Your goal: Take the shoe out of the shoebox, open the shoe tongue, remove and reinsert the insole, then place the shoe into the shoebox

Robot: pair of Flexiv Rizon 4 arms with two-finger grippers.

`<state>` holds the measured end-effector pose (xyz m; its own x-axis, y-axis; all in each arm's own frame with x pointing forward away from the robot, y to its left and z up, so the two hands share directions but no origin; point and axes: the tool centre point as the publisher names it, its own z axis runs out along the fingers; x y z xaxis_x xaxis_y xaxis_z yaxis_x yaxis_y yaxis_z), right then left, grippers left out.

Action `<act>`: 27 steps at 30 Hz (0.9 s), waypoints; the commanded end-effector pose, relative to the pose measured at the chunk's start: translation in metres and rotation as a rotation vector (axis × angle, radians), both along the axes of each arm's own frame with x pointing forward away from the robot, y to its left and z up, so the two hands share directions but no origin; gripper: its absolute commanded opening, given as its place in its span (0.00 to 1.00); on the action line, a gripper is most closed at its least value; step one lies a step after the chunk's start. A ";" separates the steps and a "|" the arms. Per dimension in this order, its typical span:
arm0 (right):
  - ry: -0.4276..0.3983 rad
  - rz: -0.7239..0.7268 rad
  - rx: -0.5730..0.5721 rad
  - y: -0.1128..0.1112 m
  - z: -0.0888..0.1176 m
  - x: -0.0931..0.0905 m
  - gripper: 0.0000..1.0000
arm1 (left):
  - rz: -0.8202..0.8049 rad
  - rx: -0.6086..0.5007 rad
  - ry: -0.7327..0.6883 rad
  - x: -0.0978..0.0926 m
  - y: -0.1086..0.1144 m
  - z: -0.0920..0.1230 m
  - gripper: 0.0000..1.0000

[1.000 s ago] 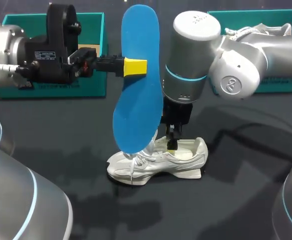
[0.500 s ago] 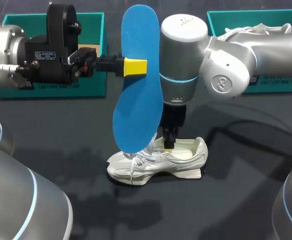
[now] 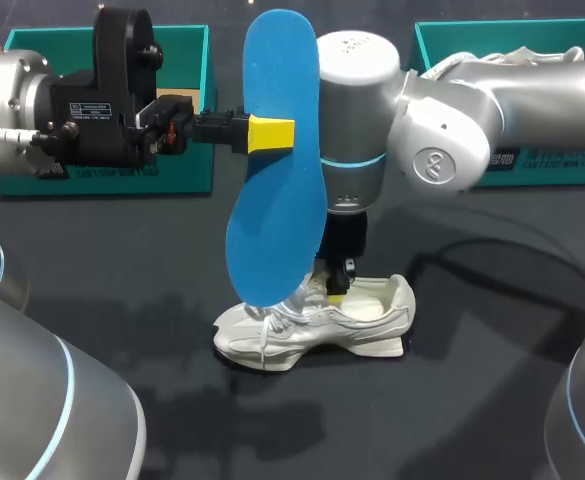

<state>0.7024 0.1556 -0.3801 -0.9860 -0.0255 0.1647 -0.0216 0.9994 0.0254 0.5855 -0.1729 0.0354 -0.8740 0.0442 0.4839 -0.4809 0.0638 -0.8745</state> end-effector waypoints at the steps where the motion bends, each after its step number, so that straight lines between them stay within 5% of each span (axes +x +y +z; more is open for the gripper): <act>1: 0.009 -0.041 0.011 -0.005 0.011 -0.002 0.00 | 0.000 -0.001 0.000 0.000 -0.001 -0.001 0.00; 20: -0.076 -0.413 0.089 -0.007 0.063 -0.024 0.00 | 0.000 -0.001 0.000 0.000 -0.001 -0.001 0.00; 27: -0.025 -0.554 0.107 -0.001 0.068 -0.025 0.00 | 0.000 -0.001 0.000 0.000 -0.001 -0.001 0.00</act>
<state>0.6762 0.1580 -0.3116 -0.8817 0.4451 0.1563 0.4650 0.8758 0.1294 0.5855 -0.1729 0.0354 -0.8740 0.0442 0.4839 -0.4809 0.0638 -0.8745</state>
